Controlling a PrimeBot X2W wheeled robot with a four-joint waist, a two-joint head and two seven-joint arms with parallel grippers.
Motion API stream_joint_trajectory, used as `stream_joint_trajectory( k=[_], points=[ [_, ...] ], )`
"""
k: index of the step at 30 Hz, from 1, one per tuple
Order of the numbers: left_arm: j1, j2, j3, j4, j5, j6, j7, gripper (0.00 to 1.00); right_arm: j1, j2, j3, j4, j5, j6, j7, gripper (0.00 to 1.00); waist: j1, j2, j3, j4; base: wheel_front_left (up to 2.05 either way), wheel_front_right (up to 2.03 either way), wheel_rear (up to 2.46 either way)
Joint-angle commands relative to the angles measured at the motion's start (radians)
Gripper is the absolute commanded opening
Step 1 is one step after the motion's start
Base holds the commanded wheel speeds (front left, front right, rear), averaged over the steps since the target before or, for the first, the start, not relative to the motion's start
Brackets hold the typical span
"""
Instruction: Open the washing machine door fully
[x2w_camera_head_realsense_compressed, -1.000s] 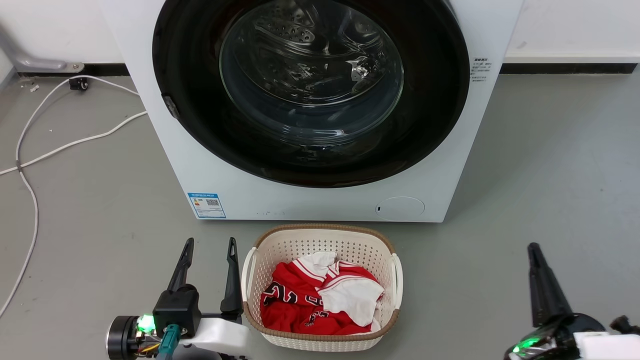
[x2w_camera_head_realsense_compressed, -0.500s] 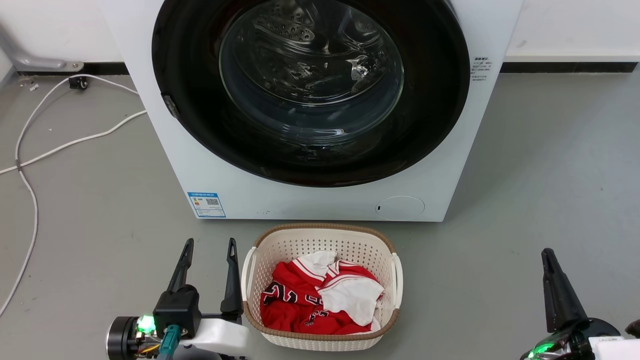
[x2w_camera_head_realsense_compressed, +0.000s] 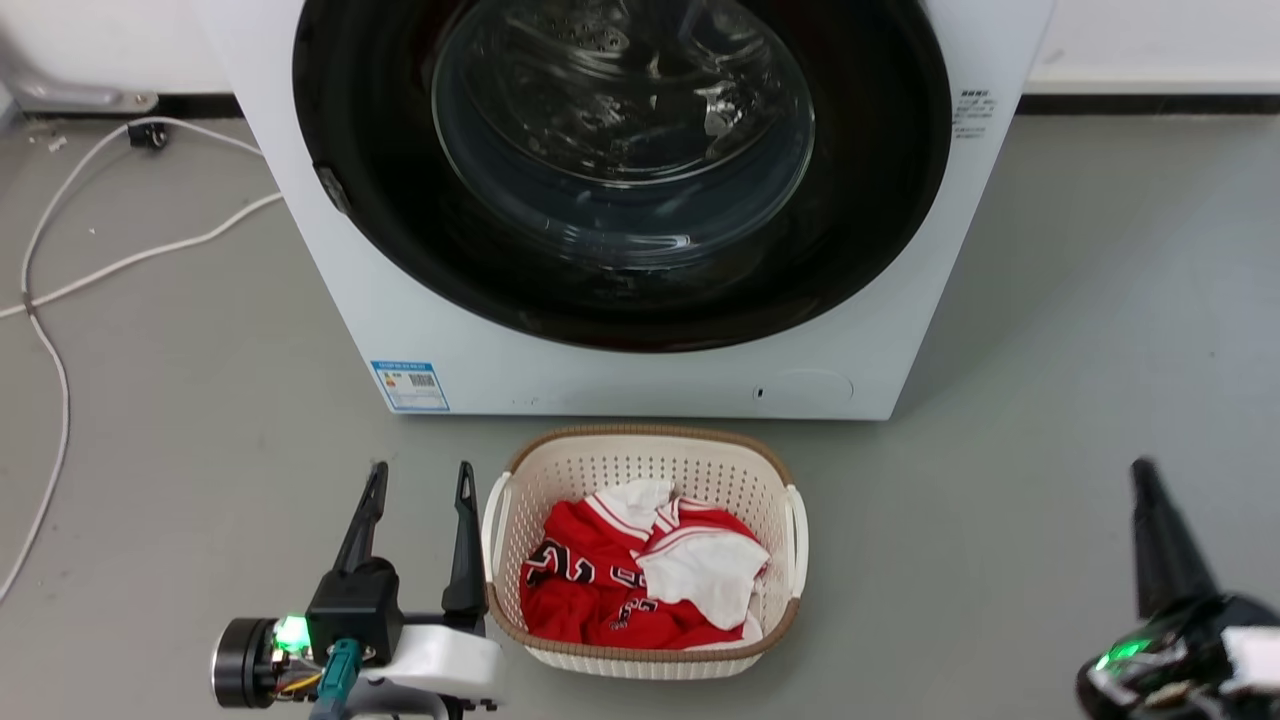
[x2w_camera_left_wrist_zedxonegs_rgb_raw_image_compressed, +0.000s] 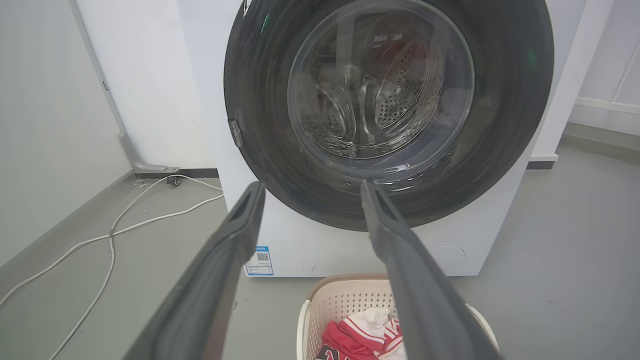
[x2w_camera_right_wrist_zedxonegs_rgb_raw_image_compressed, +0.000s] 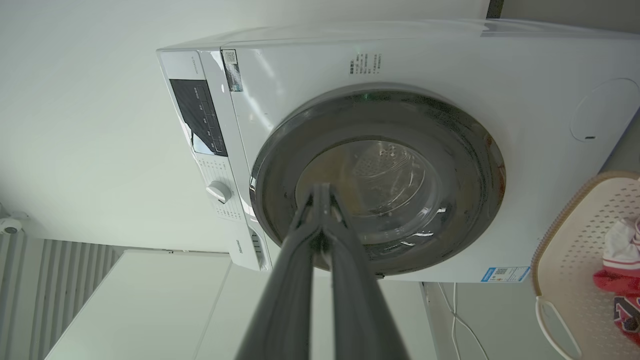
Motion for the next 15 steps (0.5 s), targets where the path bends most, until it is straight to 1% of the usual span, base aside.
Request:
stream_joint_trajectory(
  k=[1, 7, 11, 15],
  points=[
    [-0.018, 0.001, -0.001, -0.006, 0.004, 0.006, -0.003, 1.0, -0.036, -0.009, -0.019, 0.01, 0.003, 0.0, 0.007, 0.0, 0.0, 0.0, 0.02, 0.0, 0.0, 0.0, 0.0],
    [-0.066, 0.001, -0.007, -0.021, 0.006, 0.001, -0.003, 1.0, -0.211, -0.07, -0.119, 0.093, 0.027, 0.0, 0.059, 0.0, 0.0, 0.0, 0.105, 0.008, 0.0, 0.0, 0.0],
    [-0.111, 0.001, -0.003, -0.034, 0.006, -0.002, -0.003, 1.0, -0.344, -0.133, -0.152, 0.154, 0.012, 0.0, 0.101, 0.0, 0.0, 0.0, 0.18, 0.017, 0.0, 0.0, 0.0],
    [-0.164, 0.001, -0.003, -0.051, 0.012, -0.008, -0.003, 1.0, -0.489, -0.189, -0.177, 0.224, 0.025, 0.0, 0.142, 0.0, 0.0, 0.0, 0.256, 0.031, 0.0, 0.0, 0.0]
  ],
)
